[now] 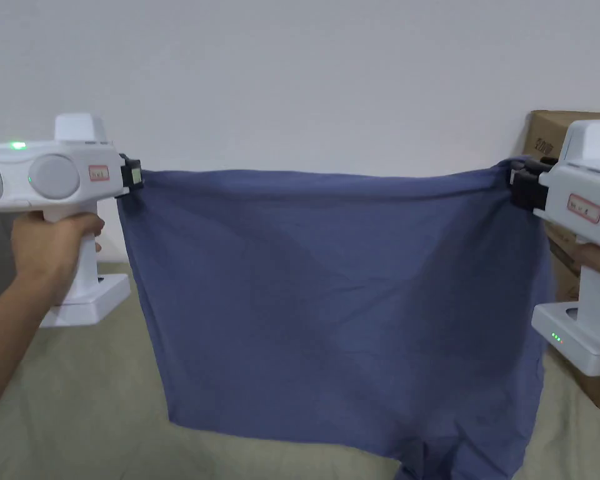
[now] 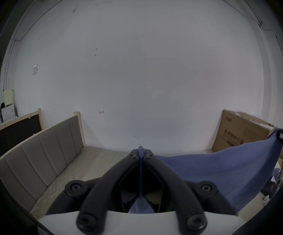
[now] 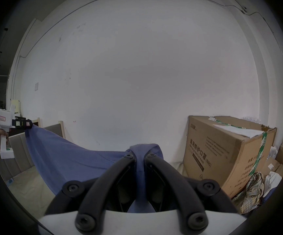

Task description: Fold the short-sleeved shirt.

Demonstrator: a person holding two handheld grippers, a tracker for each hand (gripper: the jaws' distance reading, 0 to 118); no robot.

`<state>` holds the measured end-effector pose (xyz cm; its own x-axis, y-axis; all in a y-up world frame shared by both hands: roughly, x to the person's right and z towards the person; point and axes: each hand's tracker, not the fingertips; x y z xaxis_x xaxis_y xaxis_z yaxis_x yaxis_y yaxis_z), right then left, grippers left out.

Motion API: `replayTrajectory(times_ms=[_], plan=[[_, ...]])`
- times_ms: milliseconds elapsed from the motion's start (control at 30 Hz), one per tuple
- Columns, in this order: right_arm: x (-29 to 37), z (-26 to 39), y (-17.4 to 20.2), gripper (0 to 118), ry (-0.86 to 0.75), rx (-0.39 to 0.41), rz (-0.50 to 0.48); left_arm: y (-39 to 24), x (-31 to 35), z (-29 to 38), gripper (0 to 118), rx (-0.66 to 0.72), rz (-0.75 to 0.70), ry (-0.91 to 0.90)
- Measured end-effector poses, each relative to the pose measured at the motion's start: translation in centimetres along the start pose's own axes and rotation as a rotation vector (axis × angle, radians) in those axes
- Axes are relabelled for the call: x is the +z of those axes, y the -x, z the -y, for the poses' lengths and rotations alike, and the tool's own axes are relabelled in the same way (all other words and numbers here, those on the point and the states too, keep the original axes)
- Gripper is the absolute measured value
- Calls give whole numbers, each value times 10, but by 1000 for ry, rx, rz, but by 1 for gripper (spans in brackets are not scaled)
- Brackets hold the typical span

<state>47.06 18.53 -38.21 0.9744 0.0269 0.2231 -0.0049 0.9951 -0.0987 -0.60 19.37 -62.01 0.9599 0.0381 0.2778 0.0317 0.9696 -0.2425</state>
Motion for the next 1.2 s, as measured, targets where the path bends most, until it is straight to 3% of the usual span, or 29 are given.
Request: replayTrajectory(times_ms=[200, 467, 833, 1200], plan=[[-18, 76, -3, 3, 120, 9, 6, -7, -26, 82, 0, -24, -4, 104], [23, 175, 2, 3, 278, -42, -28, 0, 11, 193, 0, -8, 4, 226], [164, 278, 13, 3, 459, -152, -63, 31, 151, 321, 0, 36, 1, 410], [285, 340, 30, 3, 592, -205, -72, 54, 269, 414, 0, 102, -26, 545]])
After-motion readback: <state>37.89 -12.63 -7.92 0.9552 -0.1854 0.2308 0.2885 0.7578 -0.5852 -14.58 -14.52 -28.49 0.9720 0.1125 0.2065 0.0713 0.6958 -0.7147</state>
